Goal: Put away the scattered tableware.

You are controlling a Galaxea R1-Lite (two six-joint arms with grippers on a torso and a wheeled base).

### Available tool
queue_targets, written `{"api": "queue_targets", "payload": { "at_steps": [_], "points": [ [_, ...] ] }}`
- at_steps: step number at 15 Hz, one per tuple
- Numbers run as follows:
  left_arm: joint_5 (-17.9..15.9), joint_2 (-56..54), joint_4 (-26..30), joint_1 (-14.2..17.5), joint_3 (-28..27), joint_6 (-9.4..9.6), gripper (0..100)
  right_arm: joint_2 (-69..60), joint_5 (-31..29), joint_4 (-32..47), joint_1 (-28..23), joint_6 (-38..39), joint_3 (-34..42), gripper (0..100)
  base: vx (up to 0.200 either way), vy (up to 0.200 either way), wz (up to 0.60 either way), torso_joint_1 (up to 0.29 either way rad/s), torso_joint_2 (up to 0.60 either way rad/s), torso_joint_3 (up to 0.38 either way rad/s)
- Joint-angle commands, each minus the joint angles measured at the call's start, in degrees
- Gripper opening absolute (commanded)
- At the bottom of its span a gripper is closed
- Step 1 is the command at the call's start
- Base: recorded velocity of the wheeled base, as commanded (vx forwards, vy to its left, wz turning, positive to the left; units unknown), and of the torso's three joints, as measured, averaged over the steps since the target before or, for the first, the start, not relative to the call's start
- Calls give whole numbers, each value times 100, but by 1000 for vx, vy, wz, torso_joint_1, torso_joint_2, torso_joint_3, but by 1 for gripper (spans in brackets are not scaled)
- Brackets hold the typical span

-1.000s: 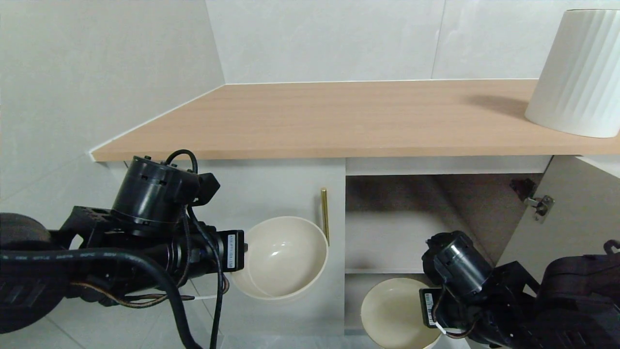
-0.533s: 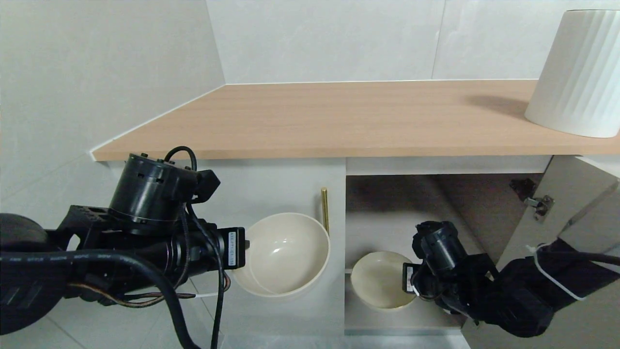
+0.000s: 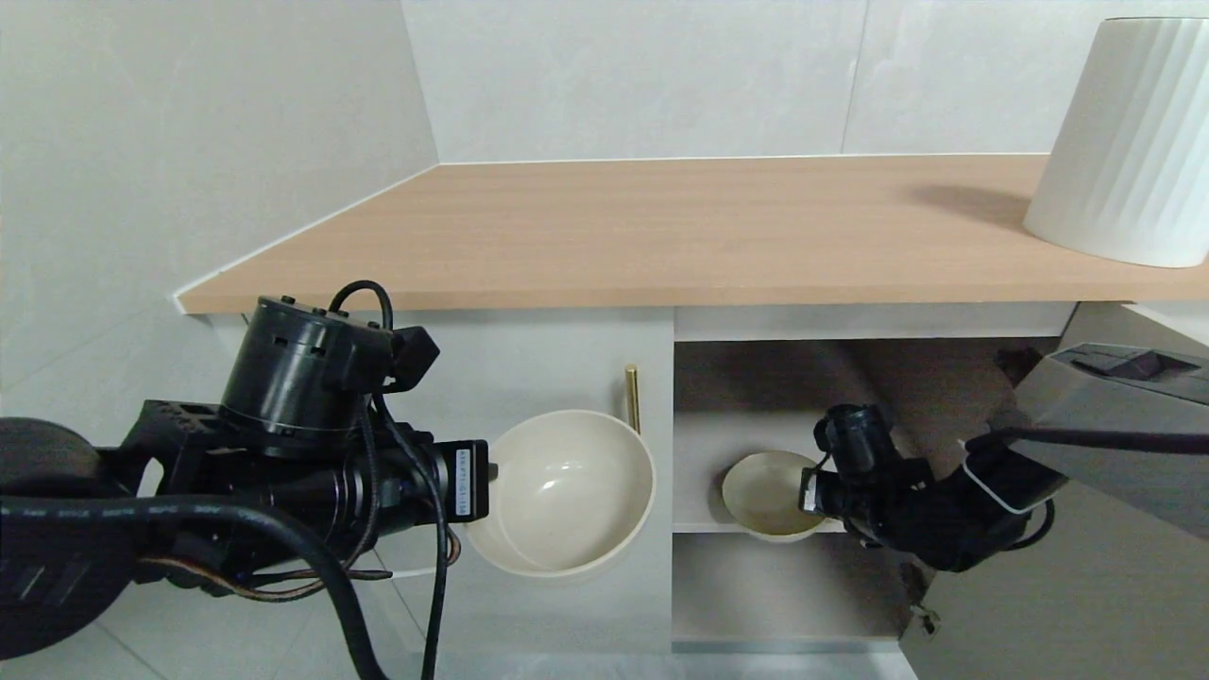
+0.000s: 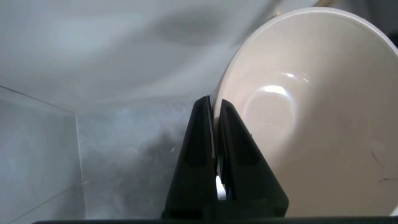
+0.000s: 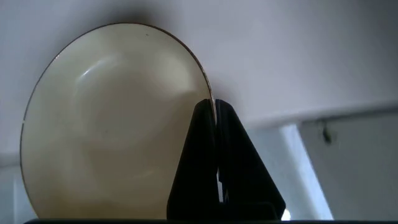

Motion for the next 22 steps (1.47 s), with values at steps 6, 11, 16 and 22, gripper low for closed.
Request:
{"api": "queue_targets", "payload": {
  "at_steps": [6, 11, 16, 22],
  "points": [
    [13, 33, -2, -184, 34, 65, 0, 838, -203, 6, -430, -37, -857, 0, 0, 0, 0, 0, 0, 0],
    [13, 77, -2, -184, 25, 65, 0, 970, -256, 6, -448, -37, -1156, 0, 0, 0, 0, 0, 0, 0],
    [13, 77, -2, -184, 25, 65, 0, 961, -256, -12, -448, -28, -1183, 0, 0, 0, 0, 0, 0, 0],
    [13, 77, -2, -184, 17, 65, 0, 917, -256, -29, -439, -19, -1147, 100, 0, 0, 0, 0, 0, 0]
  ]
}}
